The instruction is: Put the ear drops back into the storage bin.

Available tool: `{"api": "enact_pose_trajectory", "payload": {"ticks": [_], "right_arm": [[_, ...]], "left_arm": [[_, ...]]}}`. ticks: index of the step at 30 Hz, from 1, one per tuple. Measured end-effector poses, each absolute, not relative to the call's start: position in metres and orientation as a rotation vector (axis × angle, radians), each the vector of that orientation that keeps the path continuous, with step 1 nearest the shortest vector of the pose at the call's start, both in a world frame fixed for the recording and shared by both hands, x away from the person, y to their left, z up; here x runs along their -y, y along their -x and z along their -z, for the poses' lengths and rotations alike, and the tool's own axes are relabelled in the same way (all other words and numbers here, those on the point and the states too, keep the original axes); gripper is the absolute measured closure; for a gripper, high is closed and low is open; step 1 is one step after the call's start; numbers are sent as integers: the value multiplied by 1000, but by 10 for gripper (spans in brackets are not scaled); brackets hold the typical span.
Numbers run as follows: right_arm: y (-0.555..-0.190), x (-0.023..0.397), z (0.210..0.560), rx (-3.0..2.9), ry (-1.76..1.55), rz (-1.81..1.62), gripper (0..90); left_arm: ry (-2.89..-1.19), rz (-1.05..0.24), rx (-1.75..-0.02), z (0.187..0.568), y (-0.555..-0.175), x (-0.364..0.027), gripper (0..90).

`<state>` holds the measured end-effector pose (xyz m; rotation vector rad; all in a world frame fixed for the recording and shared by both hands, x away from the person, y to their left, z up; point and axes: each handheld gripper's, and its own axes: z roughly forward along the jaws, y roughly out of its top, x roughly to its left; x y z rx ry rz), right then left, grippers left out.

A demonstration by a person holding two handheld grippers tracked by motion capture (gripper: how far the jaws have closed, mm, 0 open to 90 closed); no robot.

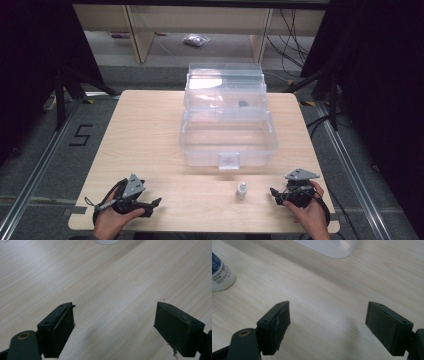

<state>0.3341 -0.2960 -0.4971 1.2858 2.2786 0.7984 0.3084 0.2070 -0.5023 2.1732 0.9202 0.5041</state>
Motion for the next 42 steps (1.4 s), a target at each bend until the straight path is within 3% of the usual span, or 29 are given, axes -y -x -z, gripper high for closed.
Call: {"api": "enact_pose_trajectory", "payload": {"ticks": [14,25,42], "right_arm": [[-333,272,454,-2461,-1114,-727,197],[-331,230,422,-2661,-910,-685,211],[-348,185,431,-2805,-737,-496,321]], "left_arm": [[-2165,-475,-905,504,-306,-203,157],[-2191,-487,-874,502,-305,-202,157],[-2174,-466,-897,504,-304,-201,159]]}}
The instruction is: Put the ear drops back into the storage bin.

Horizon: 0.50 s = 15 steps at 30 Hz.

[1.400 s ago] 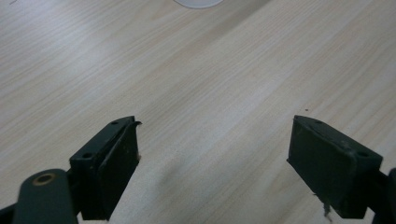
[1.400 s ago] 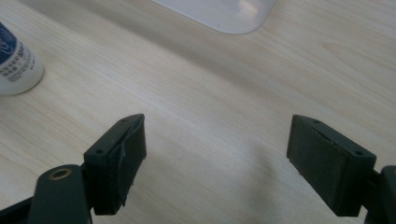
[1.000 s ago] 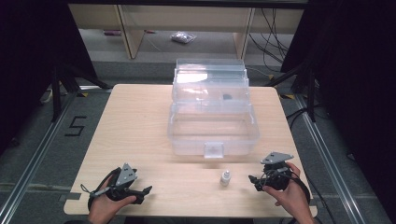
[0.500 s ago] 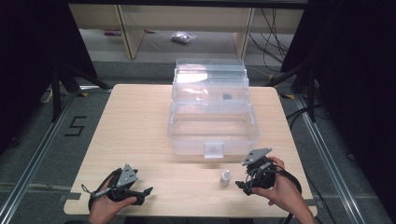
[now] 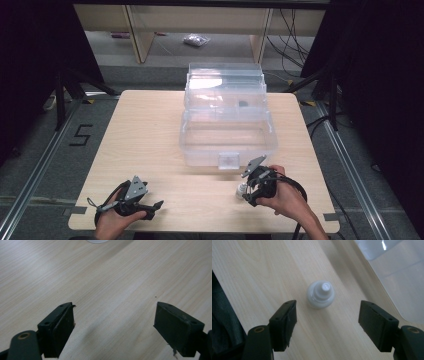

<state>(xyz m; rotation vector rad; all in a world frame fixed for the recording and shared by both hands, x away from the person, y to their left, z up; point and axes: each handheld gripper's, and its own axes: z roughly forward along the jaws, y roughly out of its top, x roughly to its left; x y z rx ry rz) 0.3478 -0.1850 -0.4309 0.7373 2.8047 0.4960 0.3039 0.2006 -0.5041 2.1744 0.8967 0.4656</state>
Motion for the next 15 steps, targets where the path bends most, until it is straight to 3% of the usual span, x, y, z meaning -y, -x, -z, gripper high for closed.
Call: {"api": "enact_pose_trajectory", "payload": {"ticks": [15], "right_arm": [[-366,159,443,-2925,-674,-344,447]], "left_arm": [[-2197,-478,-876,504,-304,-201,159]]}}
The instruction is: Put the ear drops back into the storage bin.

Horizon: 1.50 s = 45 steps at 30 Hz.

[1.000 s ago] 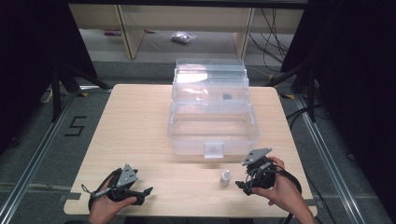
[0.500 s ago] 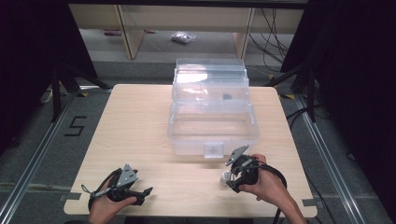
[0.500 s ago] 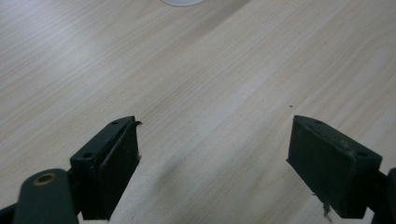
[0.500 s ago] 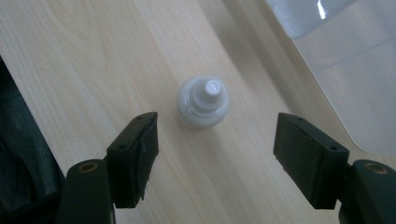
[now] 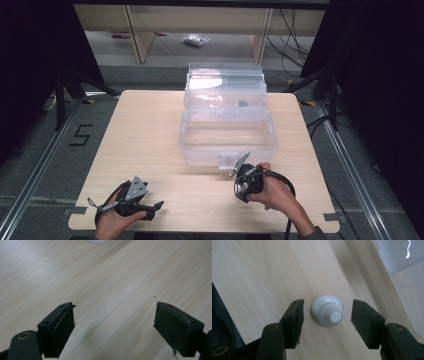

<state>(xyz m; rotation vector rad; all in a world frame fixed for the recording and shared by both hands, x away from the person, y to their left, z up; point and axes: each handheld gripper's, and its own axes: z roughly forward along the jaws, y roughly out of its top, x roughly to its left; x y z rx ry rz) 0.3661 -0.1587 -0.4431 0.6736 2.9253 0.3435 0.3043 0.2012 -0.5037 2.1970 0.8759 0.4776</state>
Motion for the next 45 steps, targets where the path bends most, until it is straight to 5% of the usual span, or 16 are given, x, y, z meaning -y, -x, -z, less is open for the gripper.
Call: {"api": "enact_pose_trajectory", "payload": {"ticks": [16,45], "right_arm": [[-368,151,451,-2950,-687,-262,598],[-380,181,400,-2900,-718,-403,601]], "left_arm": [[-2201,-478,-879,504,-304,-201,162],[-2178,-466,-888,504,-305,-199,164]]}}
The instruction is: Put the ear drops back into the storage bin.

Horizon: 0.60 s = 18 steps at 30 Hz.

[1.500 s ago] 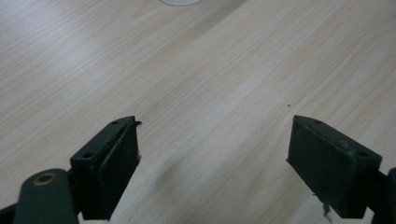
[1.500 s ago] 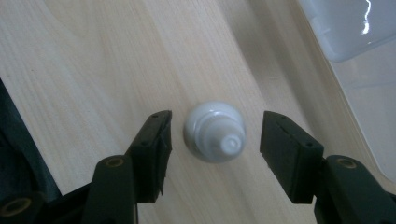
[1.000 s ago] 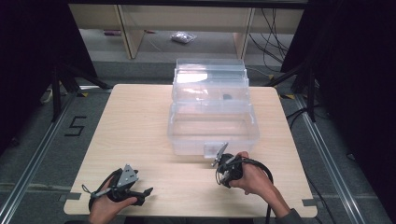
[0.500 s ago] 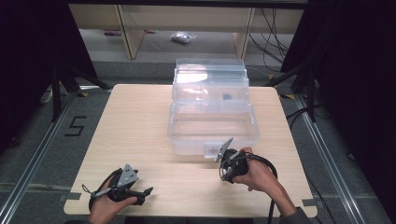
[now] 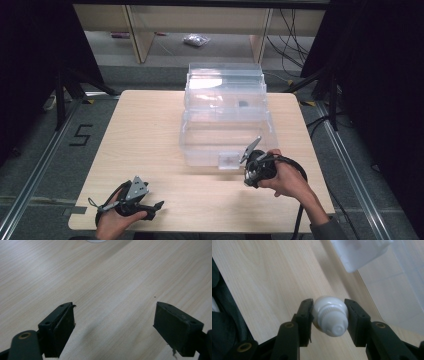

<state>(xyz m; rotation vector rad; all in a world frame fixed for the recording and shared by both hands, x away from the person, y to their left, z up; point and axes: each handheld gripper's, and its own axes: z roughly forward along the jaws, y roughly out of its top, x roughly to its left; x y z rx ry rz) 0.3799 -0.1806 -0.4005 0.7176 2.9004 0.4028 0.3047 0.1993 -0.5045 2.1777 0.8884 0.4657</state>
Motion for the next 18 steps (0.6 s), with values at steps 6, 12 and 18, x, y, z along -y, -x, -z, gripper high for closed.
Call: {"api": "enact_pose_trajectory", "payload": {"ticks": [6,12,18], "right_arm": [[-383,189,392,-2906,-748,-409,601],[-387,195,376,-2889,-749,-425,601],[-392,200,364,-2881,-759,-442,601]], "left_arm": [[-2197,-468,-876,504,-305,-200,164],[-2180,-466,-882,504,-305,-199,163],[-2197,-474,-878,504,-305,-200,163]]}}
